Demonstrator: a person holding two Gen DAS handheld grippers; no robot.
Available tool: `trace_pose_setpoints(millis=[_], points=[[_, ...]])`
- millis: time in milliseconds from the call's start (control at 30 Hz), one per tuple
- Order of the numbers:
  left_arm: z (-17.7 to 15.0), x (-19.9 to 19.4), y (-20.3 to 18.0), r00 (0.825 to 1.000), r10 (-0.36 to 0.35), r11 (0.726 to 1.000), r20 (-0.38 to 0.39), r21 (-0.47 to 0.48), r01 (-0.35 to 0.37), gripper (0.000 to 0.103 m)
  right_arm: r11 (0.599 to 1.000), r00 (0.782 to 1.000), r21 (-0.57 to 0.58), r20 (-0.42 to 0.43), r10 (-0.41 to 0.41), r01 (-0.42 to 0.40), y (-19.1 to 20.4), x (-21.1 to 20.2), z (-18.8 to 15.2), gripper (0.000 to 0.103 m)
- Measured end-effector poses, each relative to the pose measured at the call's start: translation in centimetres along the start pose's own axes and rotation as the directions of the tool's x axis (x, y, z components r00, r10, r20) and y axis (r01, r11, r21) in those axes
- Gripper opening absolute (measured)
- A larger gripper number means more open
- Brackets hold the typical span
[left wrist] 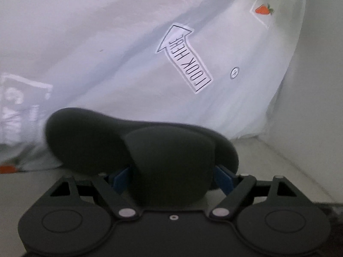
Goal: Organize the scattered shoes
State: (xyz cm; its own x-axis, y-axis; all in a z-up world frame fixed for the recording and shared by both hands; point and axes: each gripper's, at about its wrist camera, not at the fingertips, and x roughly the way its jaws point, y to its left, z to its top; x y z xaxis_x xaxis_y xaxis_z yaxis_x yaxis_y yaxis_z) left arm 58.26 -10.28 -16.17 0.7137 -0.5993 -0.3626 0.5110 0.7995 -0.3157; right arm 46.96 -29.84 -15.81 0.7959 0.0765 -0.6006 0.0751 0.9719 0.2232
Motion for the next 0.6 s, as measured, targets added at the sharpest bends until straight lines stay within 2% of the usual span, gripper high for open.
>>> trace_pose_setpoints(millis=[67,133,200,300,467,600], points=[[0.3,0.1,0.0,1.000,-0.005,1.000,0.010,-0.026,0.005,0.052,0.999,1.000,-0.028,-0.008,-0.026,0.025,-0.5,-0.8,-0.5,0.103],[0.9,-0.4,-0.2,1.000,-0.008,0.999,-0.007,-0.054,0.008,0.032,0.998,0.999,-0.032,-0.015,-0.048,0.048,-1.2,-2.0,-1.0,0.103],[1.1,-1.2,-0.6,0.998,-0.034,0.992,-0.055,-0.119,0.027,0.023,0.998,0.998,-0.002,-0.016,-0.066,0.066,-2.1,-3.3,-1.1,0.103],[0.4,-2.7,-2.1,0.994,-0.040,0.984,-0.101,-0.177,0.022,0.017,0.995,0.996,0.037,-0.003,-0.091,0.091,-3.2,-5.7,-1.3,0.103],[-0.9,-6.3,-6.8,0.986,-0.096,0.963,-0.134,-0.263,0.058,0.017,0.987,0.990,0.085,0.045,-0.137,0.133,-5.0,-11.2,-1.7,0.103],[-1.6,-8.7,-12.5,0.966,-0.164,0.974,-0.200,-0.187,0.127,0.017,0.977,0.981,0.129,0.074,-0.180,0.169,-6.9,-16.2,-2.8,0.103]])
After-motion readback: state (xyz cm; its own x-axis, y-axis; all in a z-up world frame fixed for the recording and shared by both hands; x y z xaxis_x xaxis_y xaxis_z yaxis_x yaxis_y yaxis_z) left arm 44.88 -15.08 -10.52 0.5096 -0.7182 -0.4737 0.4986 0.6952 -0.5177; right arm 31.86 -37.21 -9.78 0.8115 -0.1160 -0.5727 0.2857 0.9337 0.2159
